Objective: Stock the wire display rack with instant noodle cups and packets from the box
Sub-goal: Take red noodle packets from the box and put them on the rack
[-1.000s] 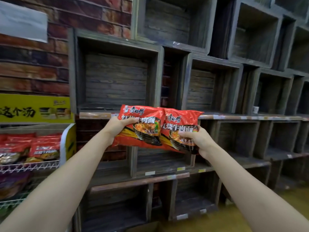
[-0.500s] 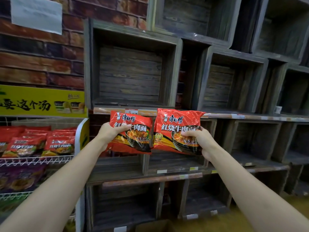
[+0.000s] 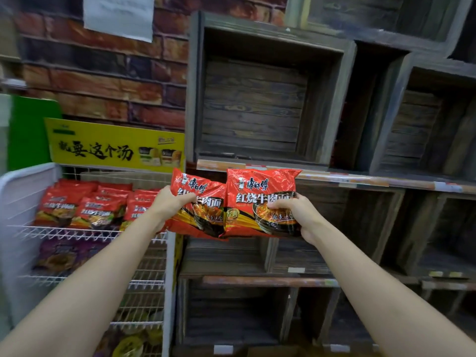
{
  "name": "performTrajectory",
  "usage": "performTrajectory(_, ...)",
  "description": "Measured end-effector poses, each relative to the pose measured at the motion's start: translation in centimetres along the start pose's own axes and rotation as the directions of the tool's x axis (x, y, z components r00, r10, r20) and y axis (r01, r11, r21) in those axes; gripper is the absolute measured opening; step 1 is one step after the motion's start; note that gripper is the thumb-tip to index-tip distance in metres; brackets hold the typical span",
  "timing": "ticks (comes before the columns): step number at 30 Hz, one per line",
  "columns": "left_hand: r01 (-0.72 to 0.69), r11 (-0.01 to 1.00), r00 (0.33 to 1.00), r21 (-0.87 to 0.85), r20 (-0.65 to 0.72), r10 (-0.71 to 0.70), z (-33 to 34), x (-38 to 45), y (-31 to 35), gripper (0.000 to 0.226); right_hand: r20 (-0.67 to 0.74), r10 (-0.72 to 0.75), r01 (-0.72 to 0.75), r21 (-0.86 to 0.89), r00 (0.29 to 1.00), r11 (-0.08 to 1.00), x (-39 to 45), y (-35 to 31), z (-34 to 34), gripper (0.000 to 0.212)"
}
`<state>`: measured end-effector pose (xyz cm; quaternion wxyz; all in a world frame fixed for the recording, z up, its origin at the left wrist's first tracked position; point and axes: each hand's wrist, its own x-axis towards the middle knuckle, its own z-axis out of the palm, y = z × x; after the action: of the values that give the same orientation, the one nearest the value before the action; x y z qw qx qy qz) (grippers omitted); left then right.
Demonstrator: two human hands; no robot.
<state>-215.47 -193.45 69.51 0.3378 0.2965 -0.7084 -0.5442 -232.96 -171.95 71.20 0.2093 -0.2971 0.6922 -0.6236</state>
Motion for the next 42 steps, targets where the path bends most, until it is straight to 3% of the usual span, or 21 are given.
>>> performTrajectory(2,-0.001,1.0,0.999,0.009,-0.039,0.001,-2.7,0.7,-1.0,0.015,0.037,0.006,-0.005,-0.025,0.999,1.0,1.5,0.0,3.2,0.06)
performTrajectory(7,0.061,0.998,0.986,0.033,-0.158,-0.055,-10.8,1.9,-4.1,0.013,0.183,-0.012,0.019,-0.034,0.983,0.999,4.8,-0.9,12.3,0.042)
performTrajectory(9,0.097,0.994,0.973,0.053,-0.217,-0.083,-14.8,2.4,-5.5,0.037,0.256,-0.019,0.028,-0.032,0.967,0.999,5.9,-1.3,16.1,0.035)
performTrajectory(11,0.127,0.988,0.956,0.091,-0.278,-0.097,-18.7,2.6,-6.7,0.044,0.315,-0.025,0.036,-0.03,0.949,0.999,6.9,-1.6,19.8,0.033)
performTrajectory(15,0.149,0.987,0.927,0.065,-0.358,-0.117,-24.3,2.7,-8.3,0.015,0.375,-0.032,0.035,-0.003,0.926,0.999,8.4,-1.2,26.0,0.035)
performTrajectory(18,0.141,0.99,0.897,0.02,-0.425,-0.119,-26.8,2.8,-9.3,0.014,0.406,-0.005,0.009,-0.008,0.914,1.0,9.8,-0.3,29.7,0.038)
performTrajectory(22,0.166,0.986,0.886,-0.006,-0.439,-0.152,-28.9,3.2,-11.1,0.012,0.444,0.026,-0.012,-0.034,0.896,0.999,12.0,0.7,33.9,0.075)
performTrajectory(24,0.187,0.982,0.878,-0.017,-0.446,-0.175,-29.9,3.7,-12.0,0.012,0.466,0.019,-0.007,-0.026,0.885,1.0,13.5,1.0,35.7,0.08)
performTrajectory(33,0.215,0.976,0.833,0.011,-0.523,-0.178,-34.3,10.8,-12.0,0.019,0.471,-0.075,0.065,0.036,0.879,0.997,22.2,-0.9,41.1,0.056)
performTrajectory(36,0.177,0.984,0.84,-0.005,-0.52,-0.154,-34.3,14.8,-11.5,0.021,0.443,-0.08,0.058,0.061,0.893,0.996,25.9,-1.4,41.9,0.063)
performTrajectory(39,0.143,0.99,0.852,-0.012,-0.507,-0.129,-33.3,18.4,-12.3,0.027,0.444,-0.061,0.034,0.068,0.894,0.997,29.0,-1.1,42.5,0.034)
performTrajectory(42,0.169,0.986,0.874,-0.016,-0.46,-0.157,-31.7,21.3,-14.5,0.027,0.436,-0.043,0.01,0.077,0.899,0.997,31.2,0.2,42.9,0.029)
